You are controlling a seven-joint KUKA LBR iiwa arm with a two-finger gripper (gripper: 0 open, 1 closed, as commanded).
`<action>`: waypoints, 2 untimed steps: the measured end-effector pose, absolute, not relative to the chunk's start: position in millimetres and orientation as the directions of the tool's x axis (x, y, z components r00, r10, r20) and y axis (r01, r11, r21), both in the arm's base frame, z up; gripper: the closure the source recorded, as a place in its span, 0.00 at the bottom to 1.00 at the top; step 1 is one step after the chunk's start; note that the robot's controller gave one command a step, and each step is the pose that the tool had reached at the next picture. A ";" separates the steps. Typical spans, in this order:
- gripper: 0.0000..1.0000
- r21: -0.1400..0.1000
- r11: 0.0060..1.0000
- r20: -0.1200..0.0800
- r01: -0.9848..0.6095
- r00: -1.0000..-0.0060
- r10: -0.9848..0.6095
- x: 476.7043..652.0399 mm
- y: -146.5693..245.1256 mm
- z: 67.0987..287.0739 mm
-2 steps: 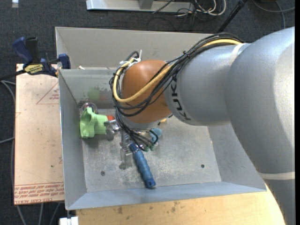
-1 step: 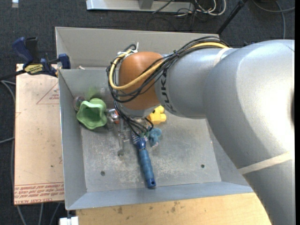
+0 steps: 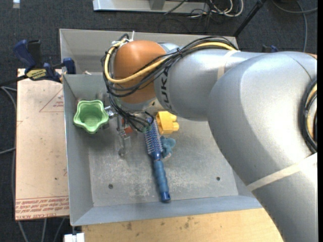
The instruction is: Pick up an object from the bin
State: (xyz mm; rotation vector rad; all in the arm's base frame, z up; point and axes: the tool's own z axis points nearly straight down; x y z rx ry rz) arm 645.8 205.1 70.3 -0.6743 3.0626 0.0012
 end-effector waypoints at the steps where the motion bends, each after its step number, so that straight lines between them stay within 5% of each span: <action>1: 1.00 0.001 0.908 -0.005 -0.420 -0.908 -0.420 645.6 205.2 70.6; 2: 1.00 -0.001 0.889 -0.013 -0.458 -0.889 -0.458 630.0 219.3 207.8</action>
Offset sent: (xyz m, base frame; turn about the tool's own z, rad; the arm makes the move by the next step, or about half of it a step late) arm 0.0000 0.0000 0.0000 0.0000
